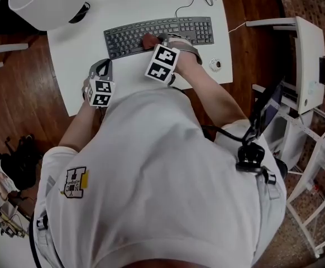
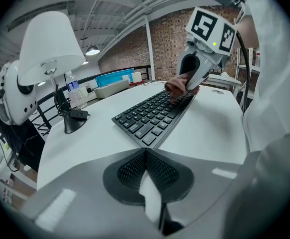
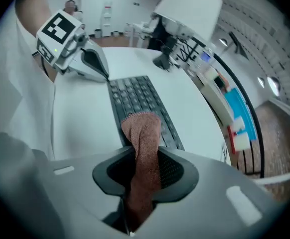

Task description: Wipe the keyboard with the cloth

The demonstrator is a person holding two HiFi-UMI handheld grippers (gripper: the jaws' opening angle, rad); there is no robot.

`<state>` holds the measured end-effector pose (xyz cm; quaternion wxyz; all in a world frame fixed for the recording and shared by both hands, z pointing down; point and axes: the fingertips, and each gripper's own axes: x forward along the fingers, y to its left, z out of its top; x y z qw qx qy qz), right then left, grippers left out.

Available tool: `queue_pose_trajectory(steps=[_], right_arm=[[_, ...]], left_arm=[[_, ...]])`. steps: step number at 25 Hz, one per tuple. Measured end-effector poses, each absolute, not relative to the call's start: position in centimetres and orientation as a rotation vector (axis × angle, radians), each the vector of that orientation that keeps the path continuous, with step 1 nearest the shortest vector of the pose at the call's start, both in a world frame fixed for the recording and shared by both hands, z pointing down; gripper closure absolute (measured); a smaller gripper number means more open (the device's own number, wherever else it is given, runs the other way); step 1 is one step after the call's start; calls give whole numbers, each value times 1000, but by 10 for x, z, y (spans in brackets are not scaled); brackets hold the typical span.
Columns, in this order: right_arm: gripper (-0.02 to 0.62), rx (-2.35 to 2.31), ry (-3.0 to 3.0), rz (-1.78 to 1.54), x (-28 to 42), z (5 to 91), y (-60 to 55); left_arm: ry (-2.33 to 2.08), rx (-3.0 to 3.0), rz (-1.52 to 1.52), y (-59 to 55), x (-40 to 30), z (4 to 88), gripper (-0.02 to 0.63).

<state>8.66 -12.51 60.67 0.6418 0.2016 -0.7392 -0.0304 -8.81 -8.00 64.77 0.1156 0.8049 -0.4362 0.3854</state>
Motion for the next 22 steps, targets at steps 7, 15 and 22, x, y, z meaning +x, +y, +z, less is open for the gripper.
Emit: queue_pose_trajectory(steps=[7, 15, 22], right_arm=[[494, 156, -1751, -314, -56, 632, -91], [494, 207, -1729, -267, -29, 639, -96], [494, 345, -1671, -150, 51, 640, -112]], left_arm=[[-1247, 2374, 1126, -80, -88, 647, 606], [-1250, 2380, 1128, -81, -90, 648, 606], [-1260, 2368, 1144, -81, -90, 648, 606]])
